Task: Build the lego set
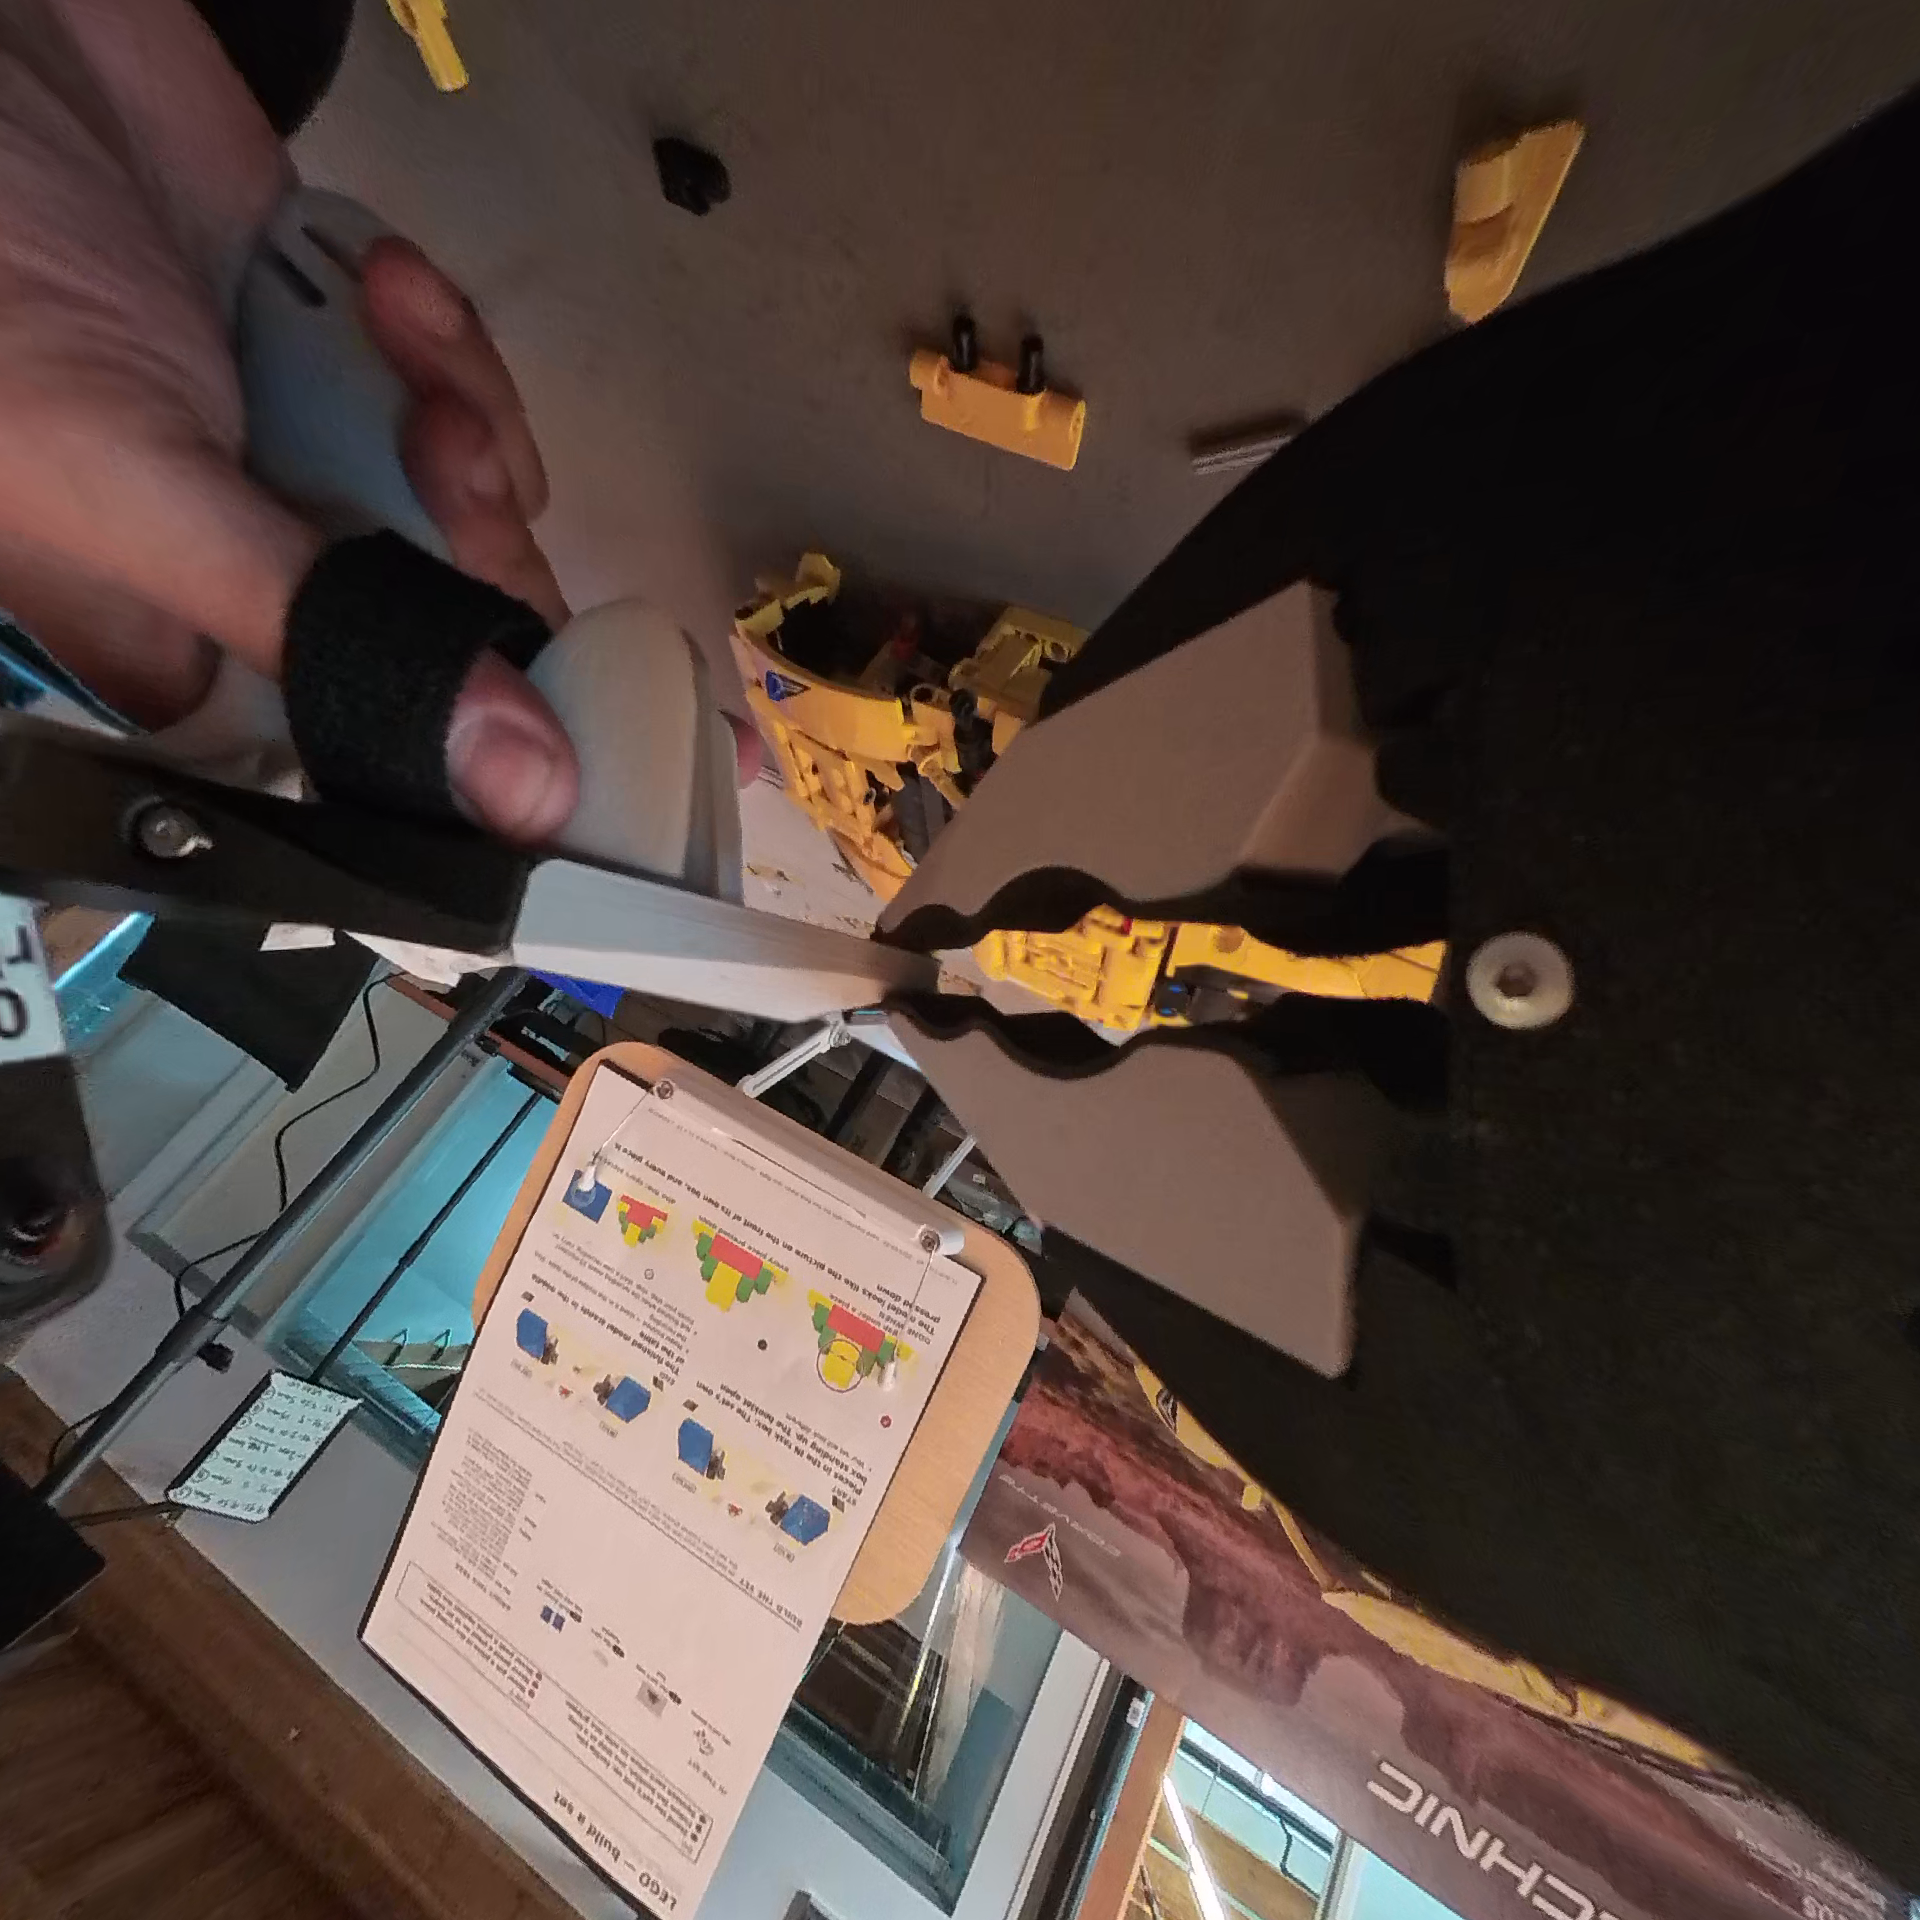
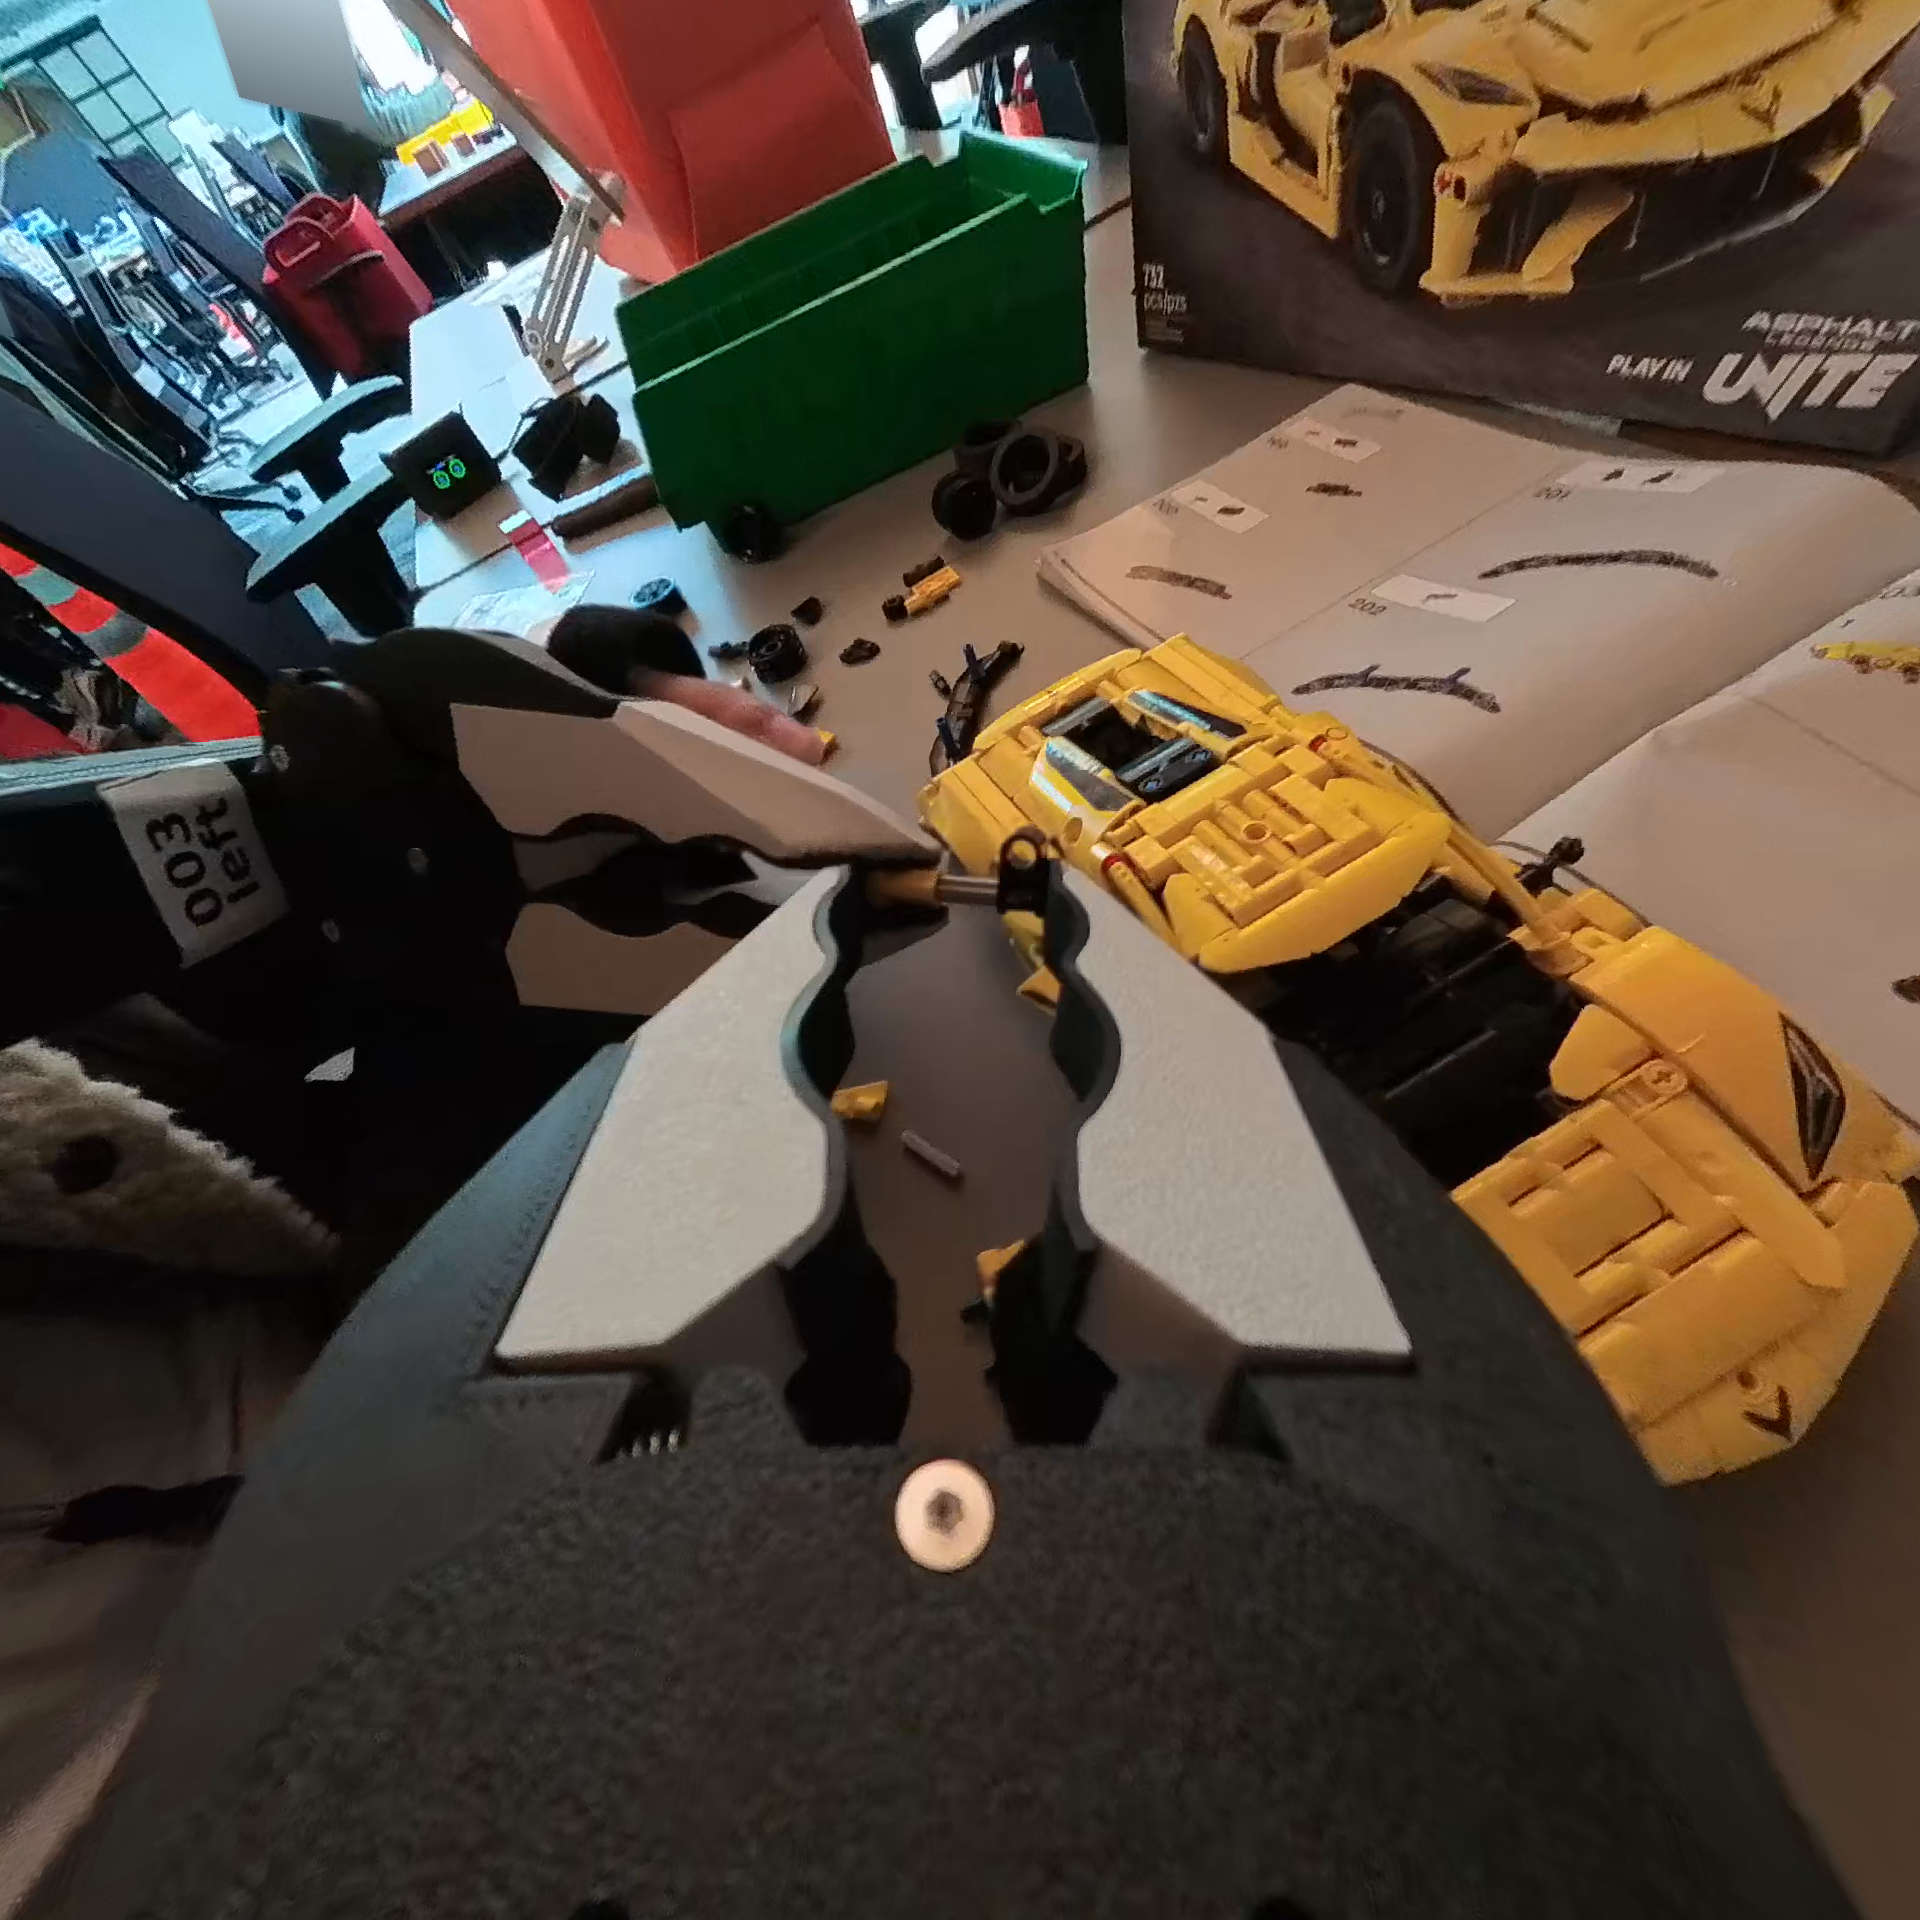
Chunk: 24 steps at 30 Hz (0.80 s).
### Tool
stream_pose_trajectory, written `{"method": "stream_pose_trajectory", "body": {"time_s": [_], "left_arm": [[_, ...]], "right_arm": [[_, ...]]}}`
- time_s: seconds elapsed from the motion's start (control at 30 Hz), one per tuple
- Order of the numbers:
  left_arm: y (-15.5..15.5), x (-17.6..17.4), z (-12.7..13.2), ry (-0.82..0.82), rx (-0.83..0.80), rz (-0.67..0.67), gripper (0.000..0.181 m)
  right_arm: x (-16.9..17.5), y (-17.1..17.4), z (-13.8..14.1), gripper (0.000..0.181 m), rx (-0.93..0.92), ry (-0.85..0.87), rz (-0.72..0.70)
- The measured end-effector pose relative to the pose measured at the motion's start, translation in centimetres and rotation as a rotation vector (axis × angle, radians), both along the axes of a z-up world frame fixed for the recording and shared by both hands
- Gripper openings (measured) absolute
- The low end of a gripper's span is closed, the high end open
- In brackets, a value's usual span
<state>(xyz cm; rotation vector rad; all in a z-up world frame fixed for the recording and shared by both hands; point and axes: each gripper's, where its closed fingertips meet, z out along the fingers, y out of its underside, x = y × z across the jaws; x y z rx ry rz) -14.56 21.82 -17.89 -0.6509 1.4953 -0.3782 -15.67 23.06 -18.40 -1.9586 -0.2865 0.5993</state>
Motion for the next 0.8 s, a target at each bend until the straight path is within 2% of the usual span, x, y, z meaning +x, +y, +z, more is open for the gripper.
{"method": "stream_pose_trajectory", "body": {"time_s": [0.1, 0.17, 0.2, 0.3, 0.8], "left_arm": [[0.3, 0.2, 0.1, 0.010, 0.019, 0.012, 0.007], [0.3, 0.1, 0.3, 0.004, 0.054, 0.021, 0.007], [0.3, 0.1, 0.3, 0.005, 0.064, 0.022, 0.007], [0.3, 0.1, 0.2, 0.008, 0.068, 0.024, 0.007], [0.4, 0.1, -0.1, 0.020, 0.089, 0.032, 0.007]], "right_arm": [[0.4, 0.4, 0.2, 0.035, 0.043, -0.042, -0.009], [1.3, 0.7, 0.4, 0.055, 0.090, -0.112, -0.058], [1.3, 0.7, 0.5, 0.055, 0.110, -0.140, -0.056], [0.3, 0.3, 0.6, 0.035, 0.114, -0.117, -0.002], [0.4, 0.3, 0.5, 0.034, 0.192, -0.219, 0.000]]}}
